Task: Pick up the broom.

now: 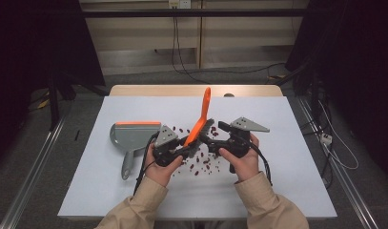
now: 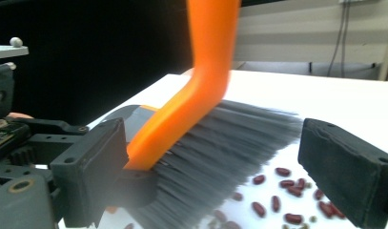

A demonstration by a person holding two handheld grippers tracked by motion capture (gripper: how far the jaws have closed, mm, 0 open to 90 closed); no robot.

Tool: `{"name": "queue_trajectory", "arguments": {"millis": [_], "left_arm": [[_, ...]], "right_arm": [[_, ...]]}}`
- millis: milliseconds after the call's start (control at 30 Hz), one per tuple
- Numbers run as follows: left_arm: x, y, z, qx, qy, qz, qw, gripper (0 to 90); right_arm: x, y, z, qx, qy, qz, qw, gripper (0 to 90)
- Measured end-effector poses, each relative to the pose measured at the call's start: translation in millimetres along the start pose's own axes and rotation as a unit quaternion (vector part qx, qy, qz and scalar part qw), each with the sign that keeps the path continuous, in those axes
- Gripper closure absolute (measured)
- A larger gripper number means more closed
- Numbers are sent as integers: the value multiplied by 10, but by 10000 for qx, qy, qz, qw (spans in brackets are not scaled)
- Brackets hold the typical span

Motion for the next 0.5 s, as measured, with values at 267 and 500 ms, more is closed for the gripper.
{"name": "queue_trajectory", "arguments": {"millis": [267,500], "left_arm": [[-33,7,7,-36,25,-42,10000,705],[-83,11,26,-112,175,-123,9997,704]], "right_arm": [[41,103,43,47,264,-19,9996,106],[68,205,13,-15,614,102,9981,185]]}}
Point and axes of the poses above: each handheld gripper's, and its own axes: y roughly forward along the jaws, z roughly out of its underside, x roughly to its left, the point moved 4 cm from there along y, roughly forward along the jaws, and after that the axes turned 12 degrees about -z, right-handed, at the moved point
